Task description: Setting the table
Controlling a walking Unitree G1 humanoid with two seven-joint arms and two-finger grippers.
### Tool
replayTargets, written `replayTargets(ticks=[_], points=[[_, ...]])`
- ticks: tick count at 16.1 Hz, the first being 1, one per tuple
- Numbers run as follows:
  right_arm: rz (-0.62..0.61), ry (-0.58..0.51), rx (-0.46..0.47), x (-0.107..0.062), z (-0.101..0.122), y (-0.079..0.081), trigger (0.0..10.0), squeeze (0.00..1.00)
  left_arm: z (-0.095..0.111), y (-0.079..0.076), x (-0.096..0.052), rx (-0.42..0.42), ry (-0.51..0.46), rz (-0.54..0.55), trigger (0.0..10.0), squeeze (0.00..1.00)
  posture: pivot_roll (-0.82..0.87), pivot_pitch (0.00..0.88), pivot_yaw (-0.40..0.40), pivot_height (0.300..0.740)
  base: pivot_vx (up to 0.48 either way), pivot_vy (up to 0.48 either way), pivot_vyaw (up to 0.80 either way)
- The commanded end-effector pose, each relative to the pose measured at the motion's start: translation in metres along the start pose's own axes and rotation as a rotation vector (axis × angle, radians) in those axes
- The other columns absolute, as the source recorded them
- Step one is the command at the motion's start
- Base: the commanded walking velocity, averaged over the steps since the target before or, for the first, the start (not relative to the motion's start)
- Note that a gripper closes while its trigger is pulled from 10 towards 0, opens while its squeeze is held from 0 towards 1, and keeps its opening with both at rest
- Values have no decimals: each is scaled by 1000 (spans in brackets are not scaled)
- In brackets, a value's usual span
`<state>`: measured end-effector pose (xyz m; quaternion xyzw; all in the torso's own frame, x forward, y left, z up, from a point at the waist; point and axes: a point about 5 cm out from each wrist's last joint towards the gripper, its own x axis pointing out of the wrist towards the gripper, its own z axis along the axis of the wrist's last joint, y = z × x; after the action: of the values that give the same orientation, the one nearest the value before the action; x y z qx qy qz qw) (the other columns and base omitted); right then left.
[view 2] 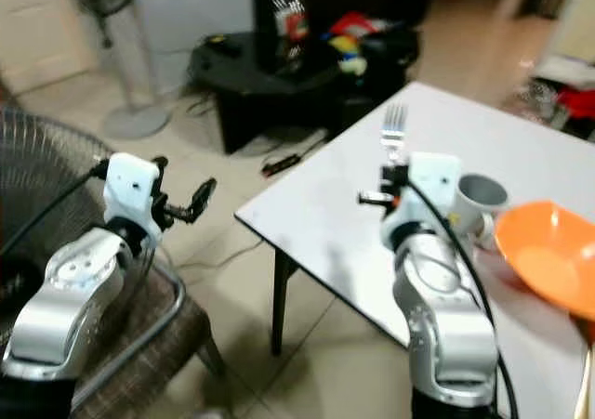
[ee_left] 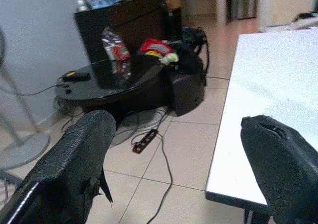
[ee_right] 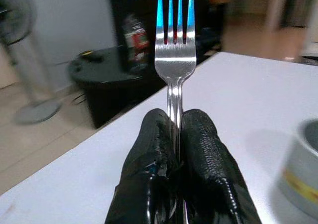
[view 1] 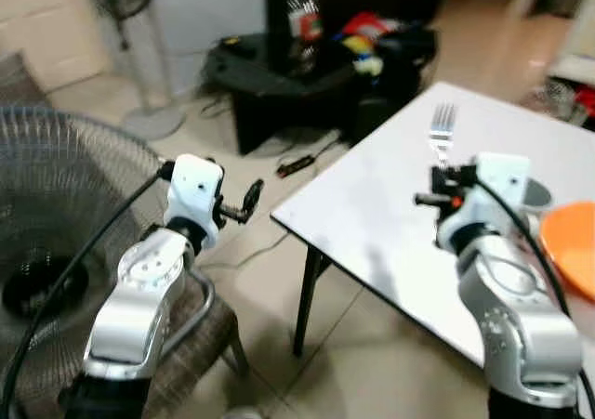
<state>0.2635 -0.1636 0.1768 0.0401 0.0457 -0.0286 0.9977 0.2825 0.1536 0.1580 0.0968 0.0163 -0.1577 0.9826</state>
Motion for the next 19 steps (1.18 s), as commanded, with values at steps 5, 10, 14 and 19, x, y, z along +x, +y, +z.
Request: replayTargets(ticks=[5,10,14,19], points=[[-52,46,-9,-2,-6,-6,10000,0,5,6,6,55,-22,31,10000,0,97,0,42,740,0,-288,-800],[-30,84,-90,3,-9,-10,10000,0,2,8,-1,6,-29,66,10000,0,112,0,23,740,0,-57,-281],[-44,132,-92,3,-14,-19,10000,0,5,6,0,-20,-48,38,10000,0,105,0,27,740,0,0,0],[-43,131,-121,6,-10,-24,10000,0,5,3,3,-22,-49,22,10000,0,95,0,33,740,313,0,-569]])
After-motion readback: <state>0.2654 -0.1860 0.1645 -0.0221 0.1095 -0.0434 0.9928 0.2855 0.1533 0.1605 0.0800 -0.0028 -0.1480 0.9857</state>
